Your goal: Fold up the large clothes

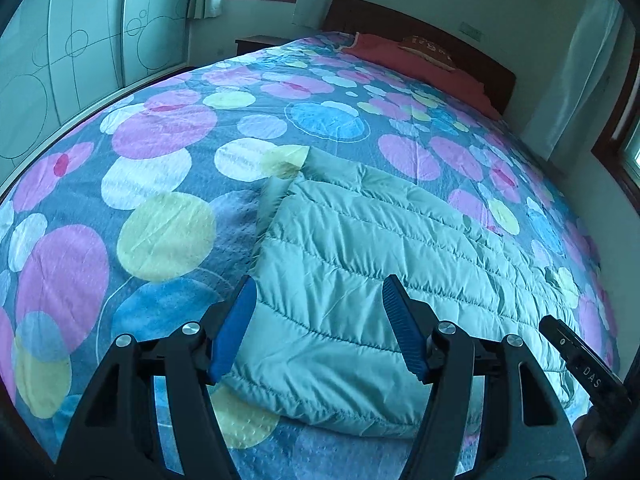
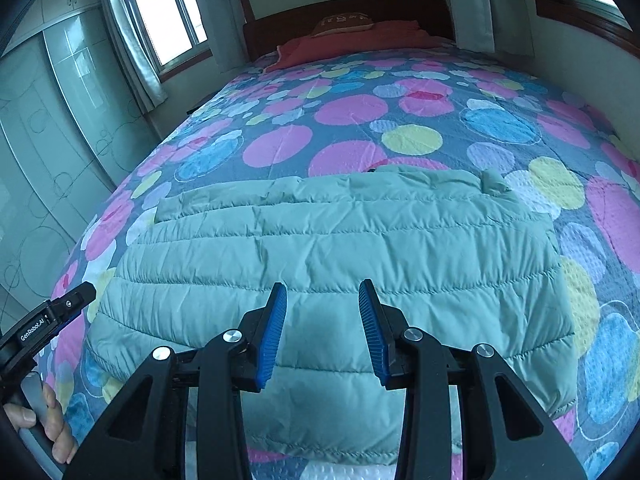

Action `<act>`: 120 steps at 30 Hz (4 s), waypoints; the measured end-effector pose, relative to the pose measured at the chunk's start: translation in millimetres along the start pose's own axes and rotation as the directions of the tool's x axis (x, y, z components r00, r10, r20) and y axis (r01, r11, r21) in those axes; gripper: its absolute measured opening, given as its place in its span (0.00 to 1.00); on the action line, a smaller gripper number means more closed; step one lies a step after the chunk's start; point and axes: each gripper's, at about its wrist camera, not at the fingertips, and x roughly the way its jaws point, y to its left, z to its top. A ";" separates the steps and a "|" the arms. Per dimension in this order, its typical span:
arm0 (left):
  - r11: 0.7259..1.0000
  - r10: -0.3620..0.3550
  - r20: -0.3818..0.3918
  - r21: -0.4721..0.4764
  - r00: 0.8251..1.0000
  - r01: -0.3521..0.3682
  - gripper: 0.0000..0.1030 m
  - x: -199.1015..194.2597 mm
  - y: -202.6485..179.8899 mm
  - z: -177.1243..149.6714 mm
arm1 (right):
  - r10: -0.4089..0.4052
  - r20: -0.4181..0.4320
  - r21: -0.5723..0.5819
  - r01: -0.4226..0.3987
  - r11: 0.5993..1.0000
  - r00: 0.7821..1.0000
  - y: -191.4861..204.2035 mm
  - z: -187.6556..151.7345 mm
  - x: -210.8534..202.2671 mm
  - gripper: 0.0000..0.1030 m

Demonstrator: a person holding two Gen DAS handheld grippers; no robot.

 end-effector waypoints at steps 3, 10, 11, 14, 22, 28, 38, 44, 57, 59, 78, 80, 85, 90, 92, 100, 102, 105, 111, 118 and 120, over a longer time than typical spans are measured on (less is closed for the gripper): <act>1.000 -0.006 -0.007 0.025 1.000 0.007 0.63 9.8 -13.4 3.6 | 0.005 -0.002 -0.011 -0.005 1.000 1.000 7.5 6.8 8.3 0.37; 0.997 0.011 0.001 0.079 1.000 -0.011 0.63 28.9 -36.6 9.4 | 0.006 -0.010 -0.024 -0.006 1.000 1.000 18.8 16.5 27.0 0.37; 0.996 0.014 0.002 0.090 1.000 -0.014 0.63 31.8 -40.0 10.0 | 0.005 -0.012 -0.025 -0.005 1.000 1.000 19.5 17.2 29.4 0.37; 0.993 0.026 0.002 0.112 1.000 -0.026 0.63 37.3 -46.0 10.0 | -0.003 -0.017 -0.030 0.002 1.000 1.000 21.4 18.3 35.7 0.37; 0.996 0.058 -0.032 0.070 0.998 -0.056 0.63 49.3 -30.8 -0.4 | -0.017 -0.045 -0.048 0.015 0.999 0.999 27.0 14.4 55.4 0.37; 0.995 0.061 -0.040 0.078 0.997 -0.058 0.63 54.8 -30.4 -4.2 | -0.089 -0.099 -0.094 0.080 0.992 0.991 30.4 2.2 83.2 0.37; 0.997 0.054 -0.039 0.066 0.998 -0.051 0.63 47.9 -28.0 -8.2 | -0.143 -0.088 -0.137 0.131 0.982 0.986 36.3 -6.1 92.1 0.37; 0.997 0.054 -0.037 0.059 0.998 -0.052 0.63 40.4 -22.4 -11.7 | -0.159 -0.085 -0.144 0.146 0.979 0.984 37.5 -6.8 93.6 0.37; 0.988 0.000 -0.042 -0.156 0.999 -0.007 0.63 5.7 35.8 -31.4 | -0.167 -0.072 -0.152 0.155 0.976 0.983 40.0 -8.6 93.9 0.37; 0.980 0.006 -0.045 -0.196 0.999 -0.015 0.64 1.8 44.7 -38.5 | -0.167 -0.071 -0.152 0.155 0.976 0.983 39.9 -8.4 93.7 0.37; 0.961 -0.096 -0.091 -0.268 0.991 0.069 0.46 52.8 38.5 -42.4 | -0.178 -0.057 -0.165 0.166 0.972 0.982 41.4 -7.9 92.9 0.37; 0.974 -0.079 -0.072 -0.220 0.994 0.062 0.32 48.8 30.6 -40.7 | -0.180 -0.054 -0.168 0.169 0.971 0.982 41.5 -7.7 93.1 0.37; 0.981 -0.062 -0.041 -0.185 0.997 0.053 0.16 39.8 24.2 -35.7 | -0.183 -0.048 -0.171 0.172 0.970 0.982 41.9 -8.0 94.3 0.37; 0.990 -0.049 0.009 -0.134 0.999 0.050 0.13 25.9 14.2 -31.8 | -0.188 -0.041 -0.176 0.179 0.968 0.981 43.4 -9.8 94.3 0.37; 0.993 -0.047 0.036 -0.104 0.998 0.050 0.12 17.6 7.9 -30.1 | -0.187 -0.041 -0.174 0.177 0.969 0.981 42.8 -8.9 94.7 0.37; 0.997 -0.070 0.160 0.048 0.985 0.063 0.12 -21.5 -32.9 -18.6 | -0.191 -0.038 -0.173 0.181 0.968 0.981 43.0 -8.1 93.7 0.37; 0.994 -0.080 0.182 0.083 0.980 0.065 0.12 -29.4 -43.8 -16.3 | -0.193 -0.033 -0.171 0.185 0.968 0.981 42.4 -6.9 92.0 0.38; 0.989 -0.092 0.209 0.134 0.974 0.065 0.12 -39.8 -59.6 -13.7 | -0.188 -0.030 -0.159 0.182 0.970 0.982 38.8 -4.1 85.7 0.38; 0.967 -0.139 0.229 0.241 0.963 0.082 0.12 -54.7 -97.9 -14.2 | -0.181 -0.001 -0.119 0.179 0.977 0.984 14.4 1.5 55.5 0.39; 0.922 -0.213 0.212 0.367 0.954 0.124 0.12 -60.4 -159.7 -28.7 | -0.238 0.021 -0.049 0.239 0.970 0.971 -49.7 4.8 16.1 0.39; 0.903 -0.233 0.189 0.406 0.954 0.140 0.12 -56.7 -180.5 -36.6 | -0.261 0.023 -0.030 0.262 0.965 0.965 -70.5 3.5 5.5 0.39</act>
